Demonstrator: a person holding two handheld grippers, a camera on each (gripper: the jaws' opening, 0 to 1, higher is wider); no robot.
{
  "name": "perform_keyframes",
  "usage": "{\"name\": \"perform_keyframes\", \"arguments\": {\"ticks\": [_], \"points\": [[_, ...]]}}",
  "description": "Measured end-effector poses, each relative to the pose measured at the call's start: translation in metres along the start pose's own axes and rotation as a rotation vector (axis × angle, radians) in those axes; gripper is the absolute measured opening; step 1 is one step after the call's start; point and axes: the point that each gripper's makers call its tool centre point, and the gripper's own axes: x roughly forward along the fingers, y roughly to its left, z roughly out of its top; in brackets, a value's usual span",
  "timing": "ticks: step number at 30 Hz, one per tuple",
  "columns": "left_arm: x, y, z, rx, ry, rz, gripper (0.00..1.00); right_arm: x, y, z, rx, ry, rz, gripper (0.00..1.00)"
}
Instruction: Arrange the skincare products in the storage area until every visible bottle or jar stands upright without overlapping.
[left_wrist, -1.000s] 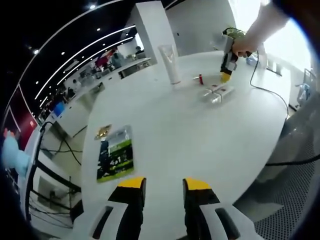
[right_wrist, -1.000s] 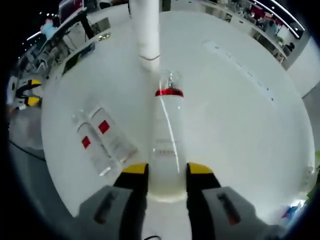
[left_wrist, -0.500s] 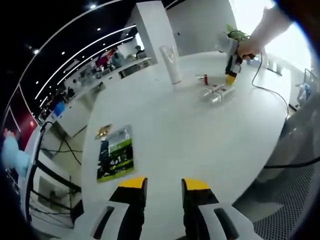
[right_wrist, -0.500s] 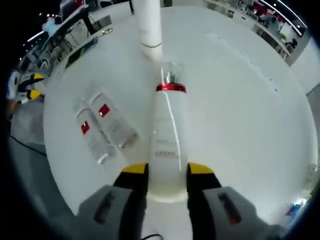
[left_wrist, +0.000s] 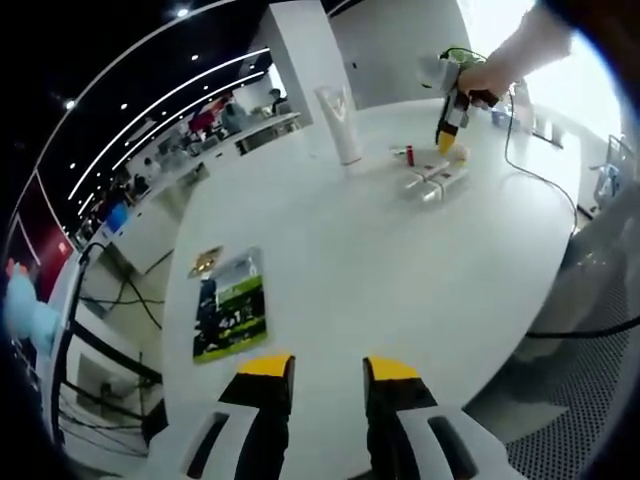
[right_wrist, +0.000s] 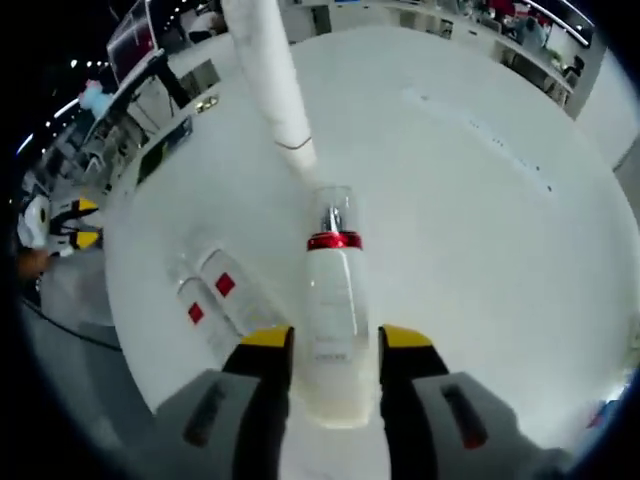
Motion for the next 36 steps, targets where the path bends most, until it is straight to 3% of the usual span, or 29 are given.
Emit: {"name": "perform_keyframes", "arguments": {"ticks": [5,8,11,18,21,24,29,36], "points": [[-0.001,0.001,0.001,-0.003,-0.005,0.003,0.28,0.019,0.001,0.013,0.015,0.046,-0.014,0.33],[-0.001,0.001,0.001,-0.003,-0.002,0.005,0.28,0.028,0.0,0.011,-0.041,0.101,-0.041,0.34],[-0.001,0.002,0.0,-0.006,0.0,0.007,0.28,0.036,-0.005,0.006,-0.156,0.182,-0.09,0.3],[0.0,0.0,-0.001,-0.001,0.002,-0.001,0.28,0.038,-0.001,0.009,-0.141,0.18,-0.083,0.3],[0.0,-0.001,-0.001,0.001,0.004,-0.003,0.28,0.038,-0.004,0.016,-0.145,0.119,-0.089,0.28],[0.0,0.0,-0.001,0.0,0.005,-0.003,0.28,0.034,-0.005,0.014,-0.134,0.111,-0.096,0.28],[0.0,-0.002,-0.001,0.004,0.006,-0.012,0.28,0.017,-0.002,0.011,-0.143,0.045,-0.068,0.27],[0.002,-0.005,-0.002,0.011,0.015,-0.027,0.28,-0.009,-0.006,0.004,-0.101,-0.065,-0.084,0.27]]}}
